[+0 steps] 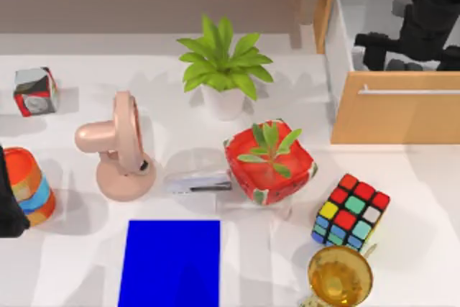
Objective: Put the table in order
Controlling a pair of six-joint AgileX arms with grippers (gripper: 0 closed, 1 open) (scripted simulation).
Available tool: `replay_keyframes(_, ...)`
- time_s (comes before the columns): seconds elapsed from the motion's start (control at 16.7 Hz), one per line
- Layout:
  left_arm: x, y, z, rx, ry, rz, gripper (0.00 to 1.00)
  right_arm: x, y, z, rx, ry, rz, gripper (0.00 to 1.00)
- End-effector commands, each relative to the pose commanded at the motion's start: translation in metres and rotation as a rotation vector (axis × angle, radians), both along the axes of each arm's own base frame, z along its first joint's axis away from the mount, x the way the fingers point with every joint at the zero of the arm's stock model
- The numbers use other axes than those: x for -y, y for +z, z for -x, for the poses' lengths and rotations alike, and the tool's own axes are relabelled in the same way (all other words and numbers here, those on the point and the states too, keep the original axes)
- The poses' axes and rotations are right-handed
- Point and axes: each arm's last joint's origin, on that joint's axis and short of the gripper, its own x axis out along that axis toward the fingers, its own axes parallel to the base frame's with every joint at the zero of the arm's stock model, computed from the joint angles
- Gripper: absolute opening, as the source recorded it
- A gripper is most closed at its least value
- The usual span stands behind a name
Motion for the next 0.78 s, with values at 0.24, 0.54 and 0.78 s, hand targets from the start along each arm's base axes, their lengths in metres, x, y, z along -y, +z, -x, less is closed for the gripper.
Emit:
replay_keyframes(0.24, 0.0, 0.0, 0.0, 0.0, 0.0, 0.0, 1.0, 0.0, 0.0, 0.0, 0.0, 0.0, 0.0, 0.25)
replay_keyframes(0.54, 0.0, 0.0, 0.0, 0.0, 0.0, 0.0, 1.0, 0.0, 0.0, 0.0, 0.0, 0.0, 0.0, 0.0)
replay_keyframes(0.78, 0.0, 0.0, 0.0, 0.0, 0.0, 0.0, 1.0, 0.0, 0.0, 0.0, 0.0, 0.0, 0.0, 0.0)
